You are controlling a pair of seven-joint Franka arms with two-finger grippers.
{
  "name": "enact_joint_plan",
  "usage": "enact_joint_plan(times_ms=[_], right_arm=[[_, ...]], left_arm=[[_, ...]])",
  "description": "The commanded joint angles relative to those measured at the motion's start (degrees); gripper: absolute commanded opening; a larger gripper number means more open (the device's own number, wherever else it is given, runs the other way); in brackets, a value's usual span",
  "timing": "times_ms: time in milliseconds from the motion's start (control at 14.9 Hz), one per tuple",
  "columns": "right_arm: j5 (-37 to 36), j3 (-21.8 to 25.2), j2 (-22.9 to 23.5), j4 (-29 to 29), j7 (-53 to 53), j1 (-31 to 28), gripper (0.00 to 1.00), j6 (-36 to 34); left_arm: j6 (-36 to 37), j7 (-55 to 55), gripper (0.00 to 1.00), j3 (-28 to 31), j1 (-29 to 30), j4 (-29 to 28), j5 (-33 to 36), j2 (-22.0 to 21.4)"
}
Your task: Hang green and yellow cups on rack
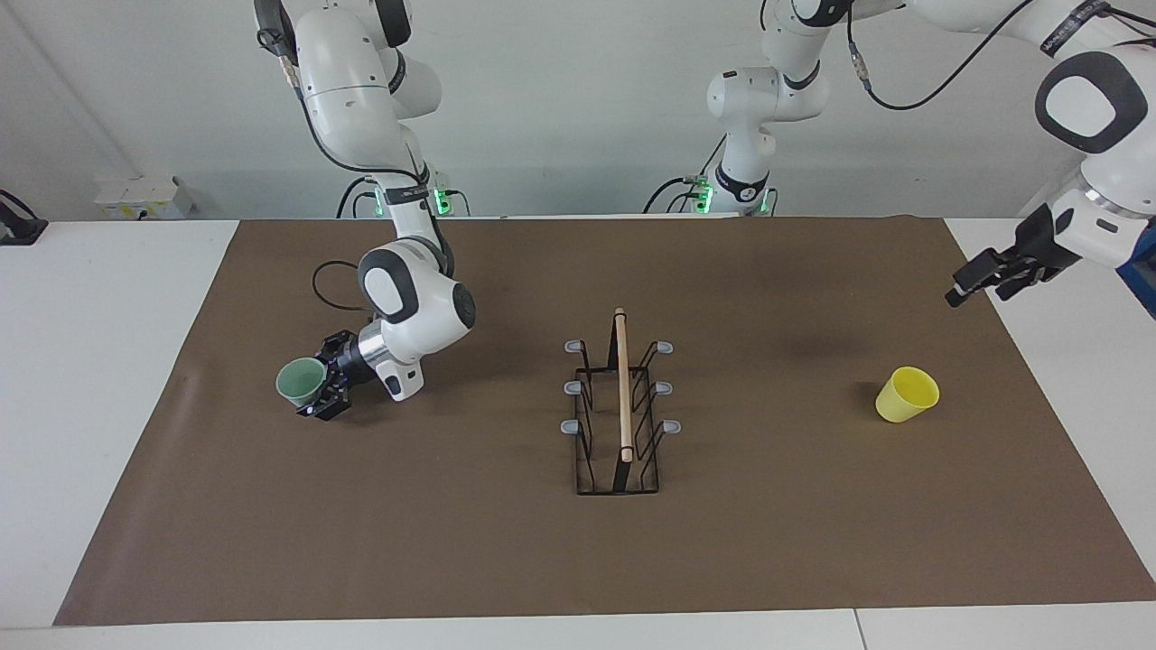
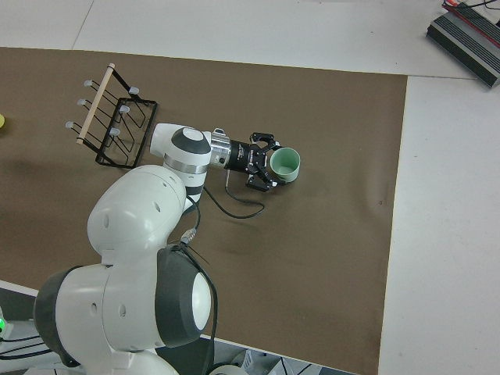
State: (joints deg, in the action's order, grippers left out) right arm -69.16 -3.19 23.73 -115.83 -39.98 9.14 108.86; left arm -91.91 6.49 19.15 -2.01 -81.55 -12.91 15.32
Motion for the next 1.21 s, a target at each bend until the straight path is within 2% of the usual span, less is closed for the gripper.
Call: enact_joint_plan(times_ms=[0,67,269,403,739,874,1143], right_arm=[[-3.26,-0.5,-1.93,-2.64,-0.09,-1.15,0.5,1.97],[-3.17,-0.59,-1.93,-2.64,0.08,-1.06,0.01,2.24],[-2.74,-0.59,-1.85,-1.68,1.92,-0.97,0.0,1.36],[-1.25,-0.59,-2.02,0.77,3.32,-1.05,0.0,0.84],[17.53,-0.59,-3.07,10.7,2.28,-1.32,0.0,0.66],[26.75,-0.59,-5.09,12.29,2.19,-1.32,0.0,0.22],[40.21,-0.5,-8.26,14.23,1.93,-1.5,0.0,0.74]], left_arm=[[-0.46,-7.25,1.0,3.69,-1.07,4.38,-4.04,5.5],[-0.55,-9.19,1.0,4.83,-0.98,5.16,-5.27,7.17],[-5.72,-11.85,1.0,7.48,-0.37,4.56,-11.24,10.87],[-6.87,-15.26,1.0,7.83,1.21,5.08,-12.13,14.11],[-11.8,-21.34,1.0,8.88,5.6,6.84,-19.59,20.8],[-12.32,-24.74,1.0,9.06,6.83,5.18,-24.86,21.07],[-11.8,-36.87,1.0,9.06,7.46,-1.41,-29.8,19.93]])
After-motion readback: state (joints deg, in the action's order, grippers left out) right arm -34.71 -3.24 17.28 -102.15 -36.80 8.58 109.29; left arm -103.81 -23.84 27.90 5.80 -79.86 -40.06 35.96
